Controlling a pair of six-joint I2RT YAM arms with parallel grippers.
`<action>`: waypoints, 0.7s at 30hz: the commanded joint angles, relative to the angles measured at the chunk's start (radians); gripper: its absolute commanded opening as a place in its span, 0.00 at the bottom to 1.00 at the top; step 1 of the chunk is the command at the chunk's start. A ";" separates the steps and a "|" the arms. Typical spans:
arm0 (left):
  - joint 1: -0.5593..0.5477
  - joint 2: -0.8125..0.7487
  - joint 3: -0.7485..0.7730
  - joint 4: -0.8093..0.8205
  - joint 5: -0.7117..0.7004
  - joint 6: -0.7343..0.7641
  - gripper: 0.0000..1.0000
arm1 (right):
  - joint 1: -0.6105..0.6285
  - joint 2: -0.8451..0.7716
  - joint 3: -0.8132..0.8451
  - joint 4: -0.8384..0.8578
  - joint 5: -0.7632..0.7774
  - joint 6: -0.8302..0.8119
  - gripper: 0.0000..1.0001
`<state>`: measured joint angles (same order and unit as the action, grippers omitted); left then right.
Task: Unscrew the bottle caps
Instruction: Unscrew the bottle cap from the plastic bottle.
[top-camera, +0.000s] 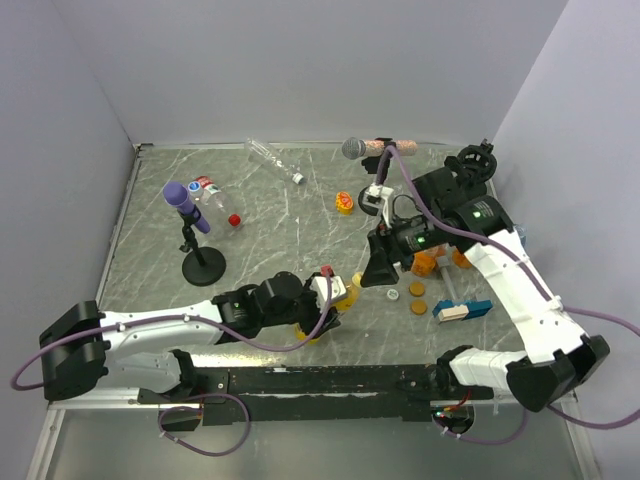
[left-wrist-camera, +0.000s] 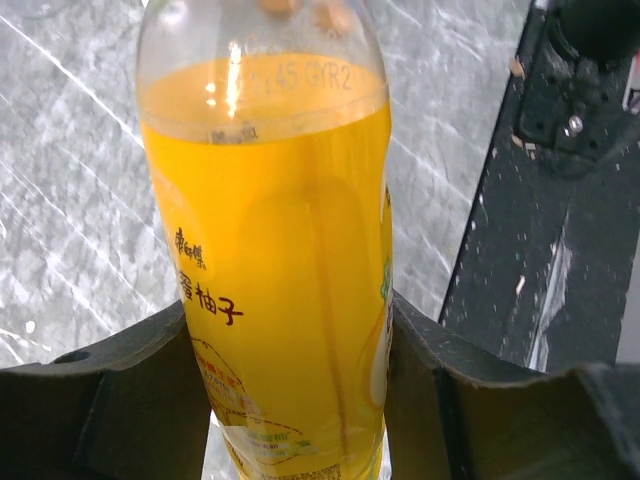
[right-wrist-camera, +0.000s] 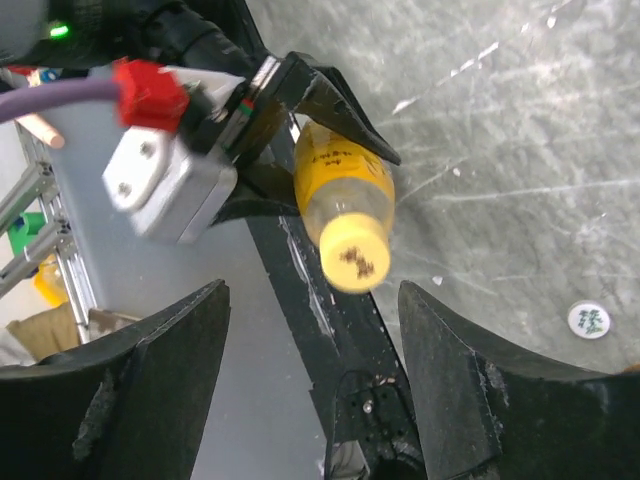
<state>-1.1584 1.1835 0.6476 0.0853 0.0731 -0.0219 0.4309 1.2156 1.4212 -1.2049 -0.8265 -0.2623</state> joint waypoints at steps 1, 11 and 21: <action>-0.014 0.014 0.106 0.116 -0.032 -0.033 0.06 | 0.031 0.047 0.013 0.013 0.075 0.067 0.74; -0.015 0.022 0.113 0.116 -0.041 -0.035 0.06 | 0.037 0.079 0.031 0.002 0.078 0.060 0.42; -0.015 -0.033 0.061 0.111 0.103 0.083 0.06 | 0.095 0.058 0.042 -0.073 -0.061 -0.283 0.06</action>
<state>-1.1679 1.2144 0.7017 0.0925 0.0559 -0.0273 0.4797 1.3060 1.4261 -1.2266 -0.7677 -0.3004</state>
